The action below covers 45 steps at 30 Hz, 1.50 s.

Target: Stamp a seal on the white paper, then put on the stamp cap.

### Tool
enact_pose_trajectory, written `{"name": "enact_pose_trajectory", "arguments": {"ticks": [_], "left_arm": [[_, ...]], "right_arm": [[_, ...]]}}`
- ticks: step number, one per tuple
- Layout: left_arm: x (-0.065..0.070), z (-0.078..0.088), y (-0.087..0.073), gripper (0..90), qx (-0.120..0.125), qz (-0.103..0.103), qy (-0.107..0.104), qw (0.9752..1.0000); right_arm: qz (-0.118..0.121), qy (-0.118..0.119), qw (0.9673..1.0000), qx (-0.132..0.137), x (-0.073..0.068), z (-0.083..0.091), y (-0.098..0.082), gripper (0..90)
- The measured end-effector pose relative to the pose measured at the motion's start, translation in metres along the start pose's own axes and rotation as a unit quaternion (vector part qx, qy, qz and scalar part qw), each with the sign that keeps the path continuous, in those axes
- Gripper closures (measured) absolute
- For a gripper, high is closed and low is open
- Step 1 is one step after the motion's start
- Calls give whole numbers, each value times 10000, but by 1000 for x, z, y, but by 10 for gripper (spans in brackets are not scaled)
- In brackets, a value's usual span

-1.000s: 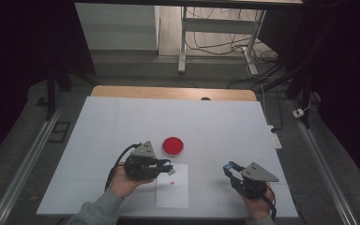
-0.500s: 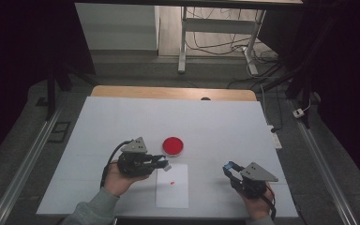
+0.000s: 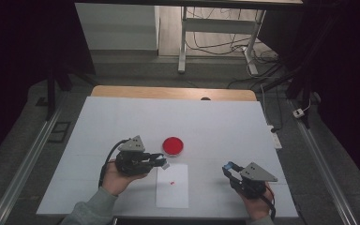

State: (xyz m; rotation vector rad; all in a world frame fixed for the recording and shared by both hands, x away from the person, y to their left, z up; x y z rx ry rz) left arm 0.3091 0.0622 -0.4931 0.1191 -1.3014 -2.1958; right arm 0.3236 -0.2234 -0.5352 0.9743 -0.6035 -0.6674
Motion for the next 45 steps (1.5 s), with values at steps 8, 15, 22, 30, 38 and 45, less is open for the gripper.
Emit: {"name": "enact_pose_trajectory", "arguments": {"ticks": [8,15,22,30,38,45], "left_arm": [[1,-1,0,760,-25,3,-4,10000],[1,-2,-1,760,-45,1,-8,10000],[1,-2,0,759,-38,-5,0,10000],[1,-4,-1,759,-62,-6,2,10000],[2,-4,-1,759,-77,-18,-14,10000],[2,-6,-2,759,-102,-31,-28,9999]], "right_arm": [[19,2,10000,-16,-1,0,0,650],[8,11,10000,-18,0,-1,0,651],[32,51,10000,-4,-5,-1,1,650],[67,107,9999,-22,-10,-4,3,650],[122,231,9996,-52,-20,-11,4,650],[164,322,9993,-63,-28,-16,6,650]]}}
Point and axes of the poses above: each handheld gripper's, and its own axes: z roughly backward along the jaws, y roughly out of its top, x roughly to its right, the point moved 8 cm from there along -z, roughly forward along the jaws, and after that the axes turned 1 degree about x, right-handed, at the moved point
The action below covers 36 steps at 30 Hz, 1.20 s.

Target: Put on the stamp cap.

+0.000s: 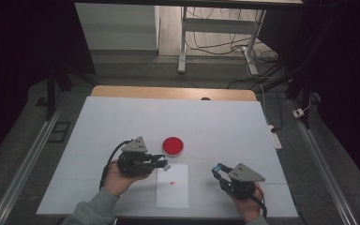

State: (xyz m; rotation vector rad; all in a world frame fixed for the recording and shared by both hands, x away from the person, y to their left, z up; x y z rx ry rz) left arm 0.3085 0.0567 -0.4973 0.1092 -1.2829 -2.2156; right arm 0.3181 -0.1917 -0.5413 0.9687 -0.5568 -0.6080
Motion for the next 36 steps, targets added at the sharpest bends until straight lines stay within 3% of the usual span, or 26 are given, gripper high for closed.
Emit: {"name": "enact_pose_trajectory", "arguments": {"ticks": [36], "left_arm": [[2,-5,-2,758,-84,16,-54,9999]], "right_arm": [[205,519,9984,-10,-42,-26,12,650]]}}
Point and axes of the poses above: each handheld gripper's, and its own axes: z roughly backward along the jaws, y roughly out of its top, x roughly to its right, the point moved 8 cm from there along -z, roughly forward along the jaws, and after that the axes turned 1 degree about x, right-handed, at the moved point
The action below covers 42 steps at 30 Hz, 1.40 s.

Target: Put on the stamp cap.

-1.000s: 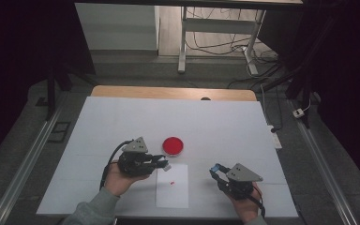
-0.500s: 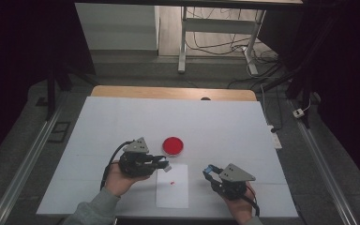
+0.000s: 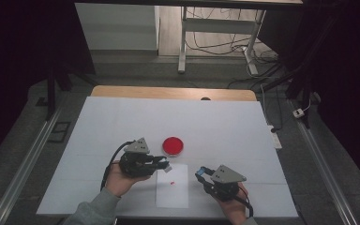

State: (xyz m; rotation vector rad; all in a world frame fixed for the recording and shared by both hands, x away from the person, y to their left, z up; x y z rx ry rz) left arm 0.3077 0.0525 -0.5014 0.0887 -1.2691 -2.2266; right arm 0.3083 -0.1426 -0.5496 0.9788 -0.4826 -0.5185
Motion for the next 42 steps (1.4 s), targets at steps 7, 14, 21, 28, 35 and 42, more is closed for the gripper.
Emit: {"name": "enact_pose_trajectory", "arguments": {"ticks": [7,14,21,28,35,42], "left_arm": [[1,-2,0,759,-17,-12,-10,10000],[1,-2,-1,758,-27,-10,-22,10000],[2,-2,-1,759,-29,-11,-23,10000],[2,-3,-1,758,-35,-21,-25,10000],[2,-3,0,758,-19,-13,-27,10000],[2,-3,0,758,6,6,-14,10000]], "right_arm": [[33,78,10000,-14,-6,-5,2,650],[125,153,9998,-47,-14,-10,3,650],[144,183,9997,-19,-18,-14,4,650],[190,260,9995,-75,-23,-17,4,650],[244,284,9992,-109,-28,-21,5,650],[315,315,9990,-100,-34,-25,7,650]]}}
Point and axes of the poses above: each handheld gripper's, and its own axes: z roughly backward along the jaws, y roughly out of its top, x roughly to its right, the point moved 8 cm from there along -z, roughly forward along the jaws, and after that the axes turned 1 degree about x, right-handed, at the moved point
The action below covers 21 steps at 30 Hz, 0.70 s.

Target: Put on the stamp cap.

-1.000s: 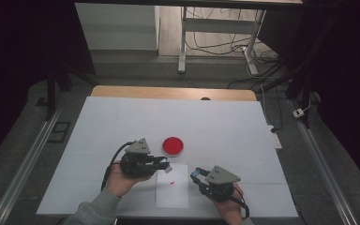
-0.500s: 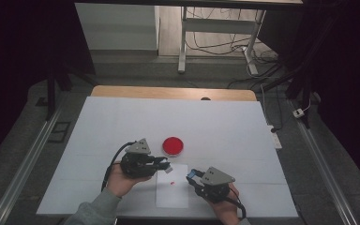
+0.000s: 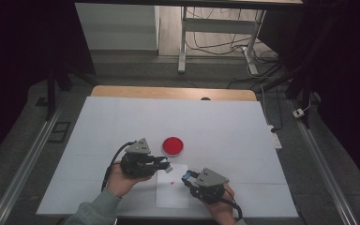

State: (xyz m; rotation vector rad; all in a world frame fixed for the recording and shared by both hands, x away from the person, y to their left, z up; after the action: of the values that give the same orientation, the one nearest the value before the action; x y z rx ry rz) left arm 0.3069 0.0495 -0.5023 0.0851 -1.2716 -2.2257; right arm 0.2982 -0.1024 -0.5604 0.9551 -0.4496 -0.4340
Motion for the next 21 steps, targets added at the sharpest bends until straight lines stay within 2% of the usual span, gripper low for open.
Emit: {"name": "enact_pose_trajectory", "arguments": {"ticks": [13,21], "left_arm": [[5,-5,0,758,-42,-34,-50,10000],[11,-13,2,759,5,-37,-68,10000]], "right_arm": [[133,7,9999,-45,-9,-11,3,649],[155,-101,9998,-18,-11,-15,7,649]]}}
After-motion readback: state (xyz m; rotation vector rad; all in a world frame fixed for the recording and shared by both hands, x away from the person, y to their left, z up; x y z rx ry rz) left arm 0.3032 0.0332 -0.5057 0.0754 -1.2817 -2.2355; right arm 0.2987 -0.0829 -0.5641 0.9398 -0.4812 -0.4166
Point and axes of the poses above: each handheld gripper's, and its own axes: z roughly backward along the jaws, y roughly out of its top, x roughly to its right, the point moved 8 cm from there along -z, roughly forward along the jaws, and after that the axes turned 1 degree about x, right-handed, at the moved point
